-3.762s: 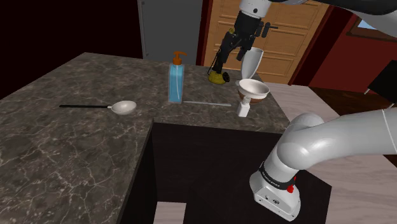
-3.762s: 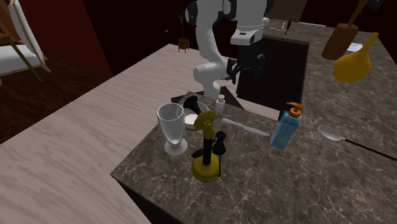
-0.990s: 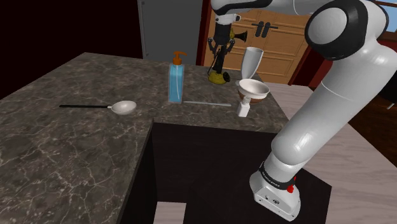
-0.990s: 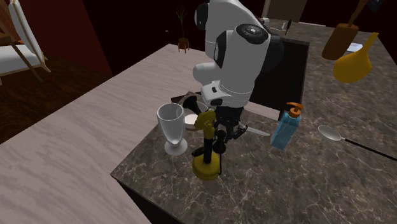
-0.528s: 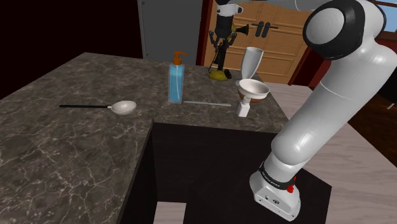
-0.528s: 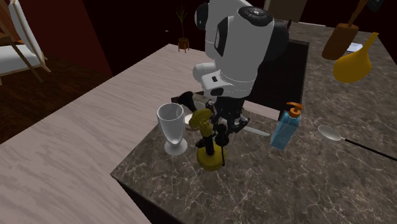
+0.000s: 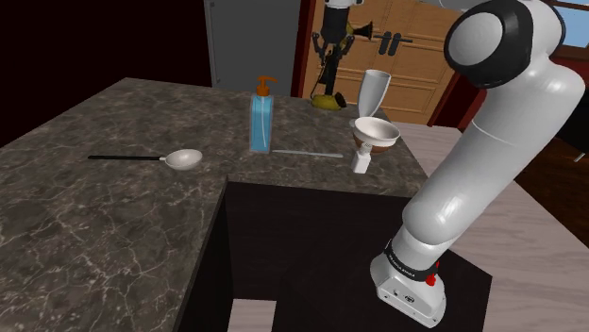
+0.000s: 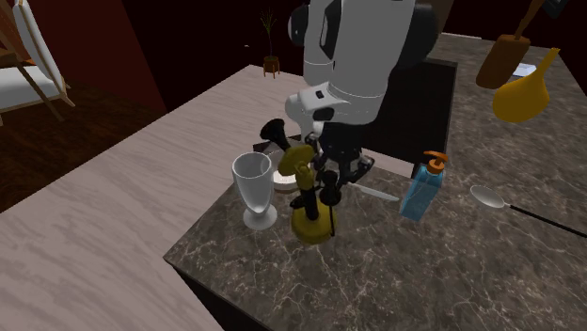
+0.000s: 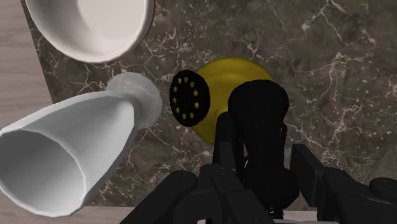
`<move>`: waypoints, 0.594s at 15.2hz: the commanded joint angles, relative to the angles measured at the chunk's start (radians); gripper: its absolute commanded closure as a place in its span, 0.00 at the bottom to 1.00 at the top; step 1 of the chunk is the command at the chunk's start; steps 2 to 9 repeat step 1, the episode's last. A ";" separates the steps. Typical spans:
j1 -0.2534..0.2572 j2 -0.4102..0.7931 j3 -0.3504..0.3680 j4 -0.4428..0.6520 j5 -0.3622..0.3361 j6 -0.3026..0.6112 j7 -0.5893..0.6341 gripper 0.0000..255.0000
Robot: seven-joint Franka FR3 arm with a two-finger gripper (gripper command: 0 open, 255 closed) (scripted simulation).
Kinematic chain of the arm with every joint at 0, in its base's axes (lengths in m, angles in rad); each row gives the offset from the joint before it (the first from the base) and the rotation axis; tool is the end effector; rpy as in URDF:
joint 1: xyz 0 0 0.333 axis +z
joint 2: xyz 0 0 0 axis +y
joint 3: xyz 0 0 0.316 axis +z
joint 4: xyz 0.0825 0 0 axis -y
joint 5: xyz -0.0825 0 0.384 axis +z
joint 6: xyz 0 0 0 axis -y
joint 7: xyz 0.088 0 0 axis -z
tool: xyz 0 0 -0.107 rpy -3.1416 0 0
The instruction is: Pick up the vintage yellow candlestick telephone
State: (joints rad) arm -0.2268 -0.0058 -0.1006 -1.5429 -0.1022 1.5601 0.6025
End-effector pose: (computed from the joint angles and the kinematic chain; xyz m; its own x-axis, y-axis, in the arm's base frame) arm 0.5192 -0.1881 0.6405 0.5965 -0.7990 0.0764 -0.8025 -0.5924 0.0705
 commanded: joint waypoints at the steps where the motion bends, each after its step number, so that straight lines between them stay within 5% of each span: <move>1: 0.000 0.003 0.000 0.014 0.000 -0.010 0.000 1.00; 9: 0.000 0.003 0.000 0.014 0.000 -0.010 0.000 1.00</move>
